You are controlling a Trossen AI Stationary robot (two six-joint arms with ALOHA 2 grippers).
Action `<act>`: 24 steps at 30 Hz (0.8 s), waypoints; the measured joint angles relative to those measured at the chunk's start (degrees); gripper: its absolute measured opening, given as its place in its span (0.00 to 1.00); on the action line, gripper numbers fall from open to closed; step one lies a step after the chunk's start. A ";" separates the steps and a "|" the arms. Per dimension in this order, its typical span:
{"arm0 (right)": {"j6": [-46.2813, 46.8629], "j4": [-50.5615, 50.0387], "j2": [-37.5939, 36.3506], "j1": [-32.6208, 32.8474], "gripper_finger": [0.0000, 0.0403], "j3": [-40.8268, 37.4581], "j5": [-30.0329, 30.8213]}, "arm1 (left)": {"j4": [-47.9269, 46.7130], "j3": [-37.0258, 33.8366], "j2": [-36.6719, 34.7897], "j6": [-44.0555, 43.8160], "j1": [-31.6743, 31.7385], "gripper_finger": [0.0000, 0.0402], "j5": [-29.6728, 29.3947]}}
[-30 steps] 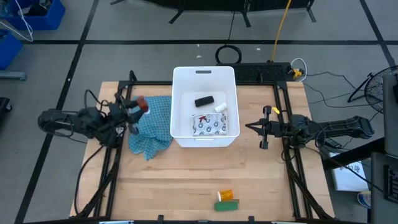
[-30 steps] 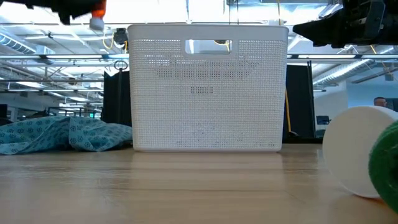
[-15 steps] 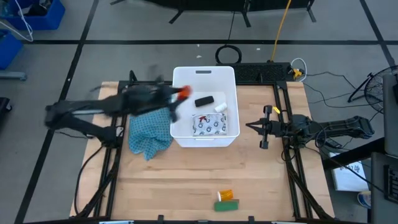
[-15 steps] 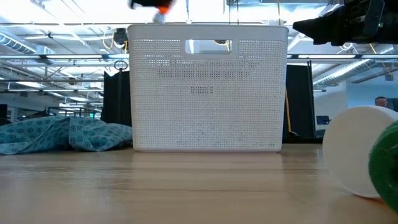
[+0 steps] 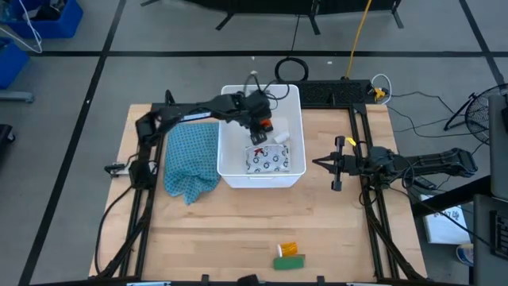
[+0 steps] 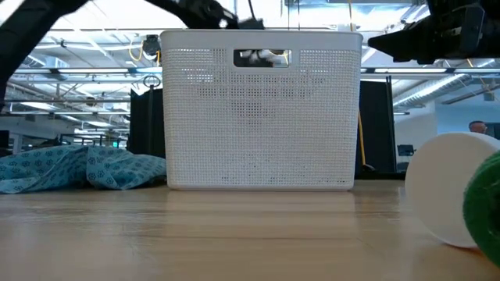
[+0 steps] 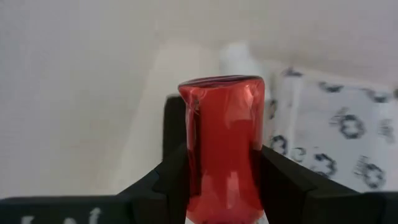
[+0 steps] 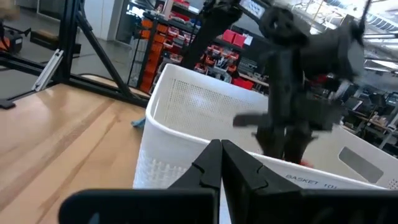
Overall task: Pick & place medical supplies in basket/bin
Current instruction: Put the red pill bottle into the white bin
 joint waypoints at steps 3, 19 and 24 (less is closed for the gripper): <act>-0.06 -0.18 0.00 0.00 0.00 0.00 -0.02 | -0.88 0.00 2.81 -3.62 1.26 0.39 2.05; -4.98 0.61 0.00 0.00 0.00 0.00 0.01 | -0.59 -3.96 6.86 -4.59 2.44 0.39 3.88; -5.77 0.61 0.00 0.00 0.00 0.00 -0.08 | -0.47 -4.00 6.84 -1.10 2.27 0.48 3.66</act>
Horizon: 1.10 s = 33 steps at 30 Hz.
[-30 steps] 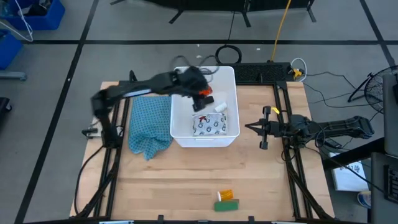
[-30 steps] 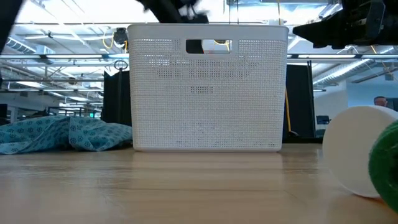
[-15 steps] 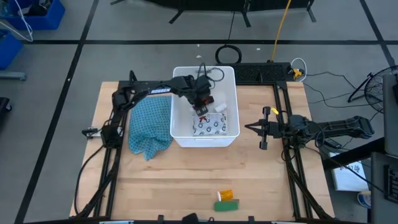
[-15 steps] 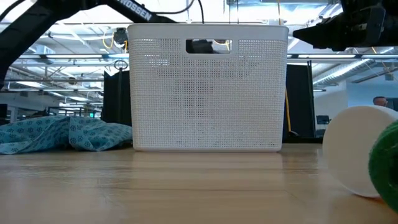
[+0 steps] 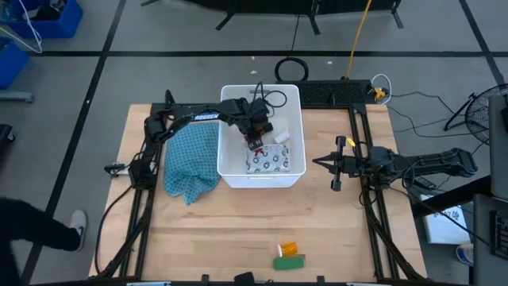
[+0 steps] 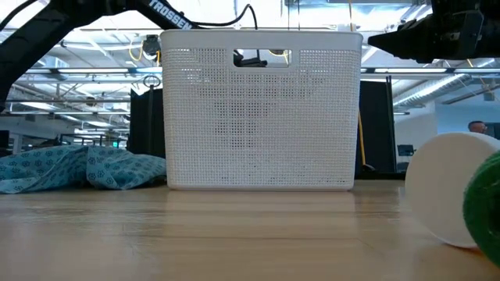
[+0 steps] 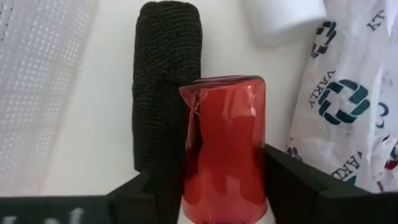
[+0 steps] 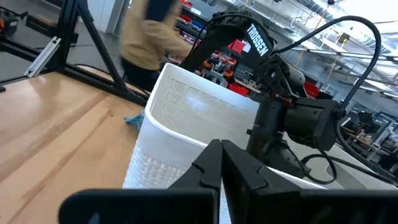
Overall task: Pick & place medical supplies in basket/bin
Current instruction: Put the red pill bottle into the white bin, then put the green bandage into the white bin
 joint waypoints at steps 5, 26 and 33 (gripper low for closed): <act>-0.41 0.00 0.00 0.00 0.00 0.00 -0.07 | 1.11 0.20 -0.05 3.54 -0.57 0.68 -3.32; -1.84 -0.11 -0.02 0.00 0.00 0.00 4.33 | 0.95 -8.09 -47.00 22.99 -3.57 0.35 6.91; -2.74 0.14 -0.02 0.00 0.00 0.00 4.25 | 17.55 -42.90 -71.02 17.23 0.72 0.03 20.89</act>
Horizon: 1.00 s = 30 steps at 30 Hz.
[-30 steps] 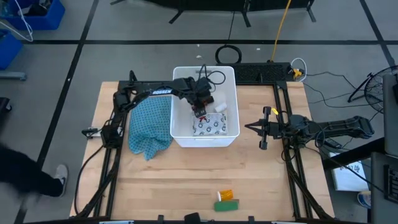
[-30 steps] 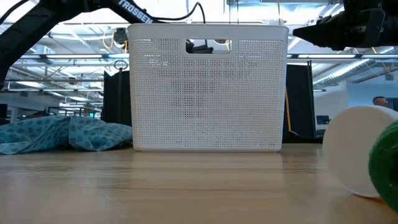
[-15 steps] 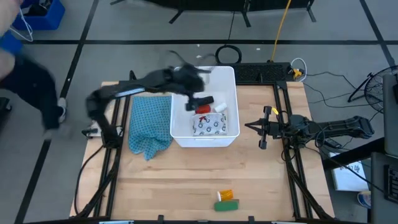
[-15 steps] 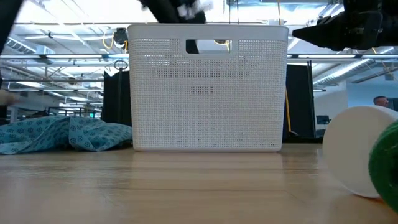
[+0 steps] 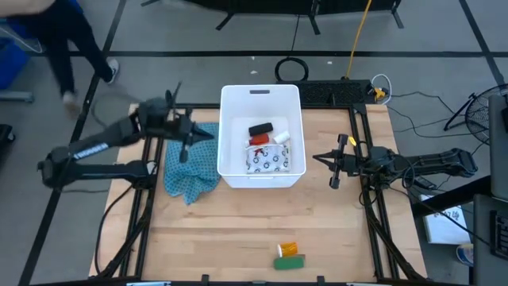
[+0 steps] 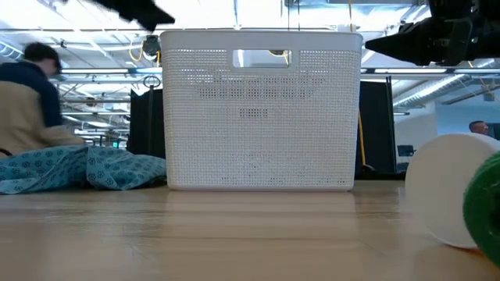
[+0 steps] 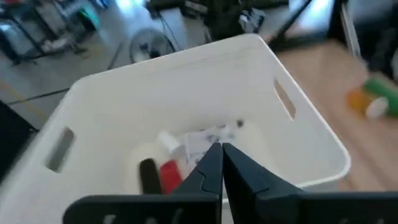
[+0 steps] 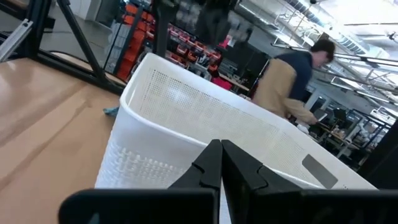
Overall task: Pick & place medical supplies in basket/bin
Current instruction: Put the green bandage into the white bin
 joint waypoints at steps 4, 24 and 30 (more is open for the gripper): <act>1.12 1.26 0.00 0.00 0.00 0.00 -0.05 | 25.15 -18.39 -7.08 -15.25 -0.64 0.01 -0.11; 4.29 2.08 1.11 0.00 0.00 0.00 -0.11 | 52.13 -47.00 -18.13 -14.49 -12.96 0.00 -7.68; 2.96 2.46 1.25 0.00 0.00 0.00 -0.10 | 52.33 -47.02 -18.18 -14.23 -12.21 0.00 -5.69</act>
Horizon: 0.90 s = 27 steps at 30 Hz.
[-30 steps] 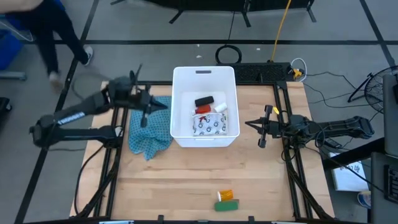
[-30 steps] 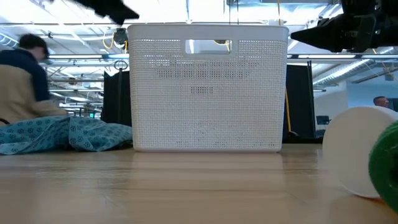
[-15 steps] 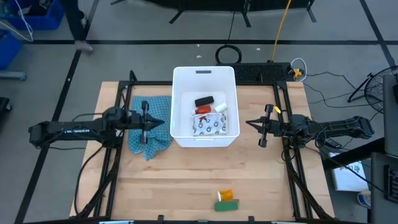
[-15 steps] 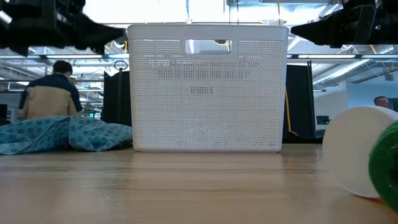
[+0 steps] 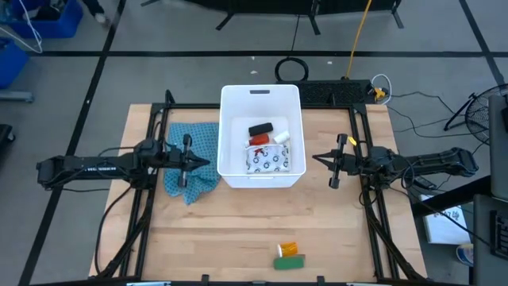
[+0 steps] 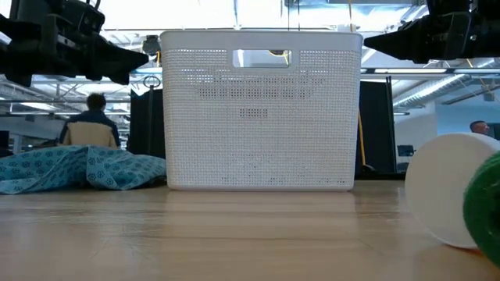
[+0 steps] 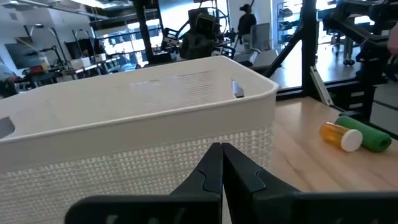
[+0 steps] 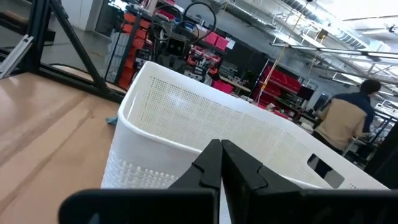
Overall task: Pick & place medical supplies in basket/bin
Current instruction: Put the green bandage into the white bin
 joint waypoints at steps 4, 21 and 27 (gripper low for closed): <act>1.58 0.13 0.00 0.00 0.00 0.00 0.06 | -0.09 0.00 0.02 -0.25 -0.05 0.01 0.08; 3.08 1.56 2.07 3.50 0.00 1.84 2.50 | -0.13 0.02 0.04 -1.85 -0.05 0.09 -3.57; 2.71 -14.52 14.43 15.05 0.00 16.29 9.83 | -0.11 0.02 0.04 -3.62 -0.05 0.06 -4.58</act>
